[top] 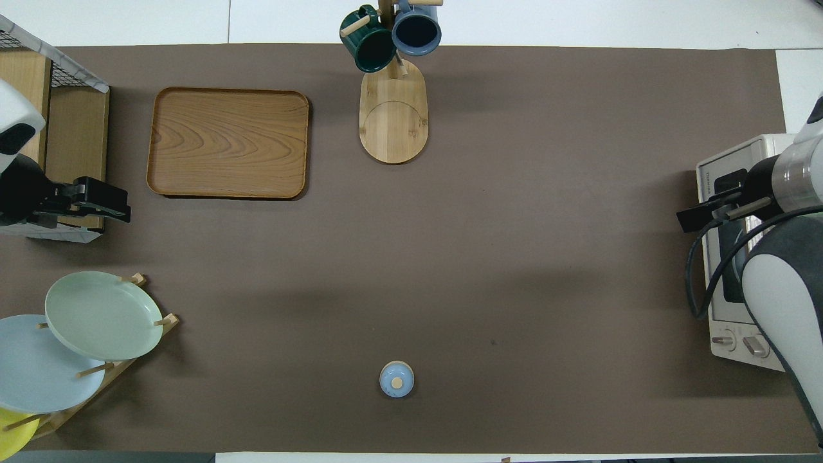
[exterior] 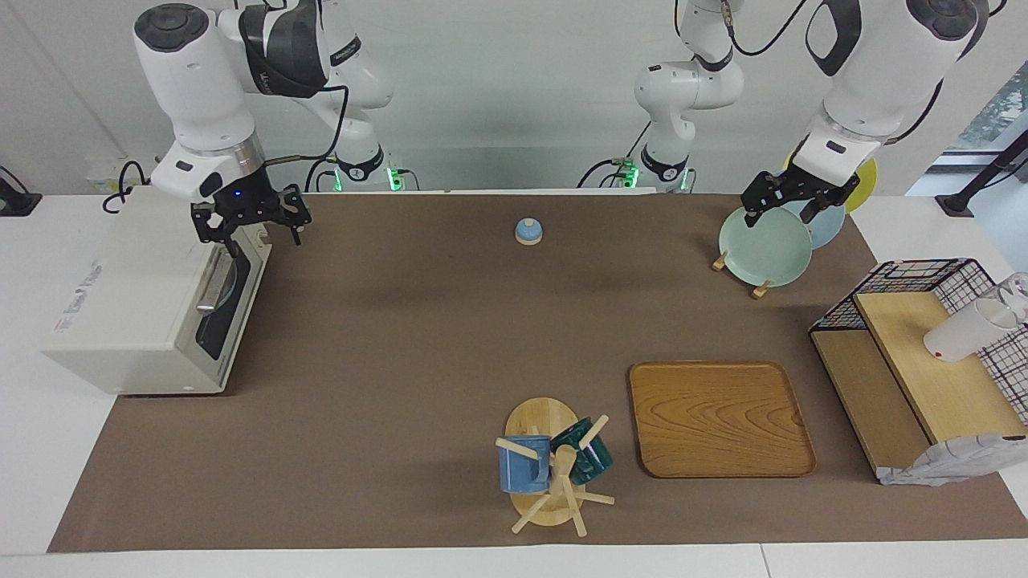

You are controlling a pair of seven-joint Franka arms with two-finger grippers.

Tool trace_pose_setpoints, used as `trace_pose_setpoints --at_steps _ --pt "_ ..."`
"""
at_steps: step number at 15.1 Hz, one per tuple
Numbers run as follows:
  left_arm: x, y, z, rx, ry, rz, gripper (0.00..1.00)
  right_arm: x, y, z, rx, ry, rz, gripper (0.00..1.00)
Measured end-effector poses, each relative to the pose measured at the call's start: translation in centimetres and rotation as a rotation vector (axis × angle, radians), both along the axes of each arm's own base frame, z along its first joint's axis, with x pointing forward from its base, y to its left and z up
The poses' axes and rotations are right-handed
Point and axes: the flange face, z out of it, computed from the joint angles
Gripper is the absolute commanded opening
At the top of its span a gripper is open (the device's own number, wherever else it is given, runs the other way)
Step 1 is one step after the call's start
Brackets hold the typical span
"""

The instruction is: Put eggplant into oven

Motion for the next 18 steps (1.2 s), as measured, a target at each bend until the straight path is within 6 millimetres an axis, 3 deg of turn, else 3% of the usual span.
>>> trace_pose_setpoints --at_steps 2,6,8,13,18 --pt "0.0 0.0 0.0 0.000 0.000 0.000 1.00 -0.2 1.1 1.0 0.023 0.012 -0.024 1.00" --pt "0.0 0.0 0.0 0.000 0.000 0.000 1.00 -0.9 1.2 6.7 0.025 0.019 -0.071 1.00" --pt "0.0 0.0 0.0 0.000 0.000 0.000 1.00 -1.4 1.0 7.9 0.026 0.019 -0.087 1.00" --pt "0.0 0.0 0.0 0.000 0.000 0.000 1.00 -3.0 1.7 9.4 0.025 0.023 -0.125 1.00" --pt "0.0 0.0 0.0 0.000 0.000 0.000 1.00 -1.1 0.2 8.0 0.030 0.091 -0.172 1.00"
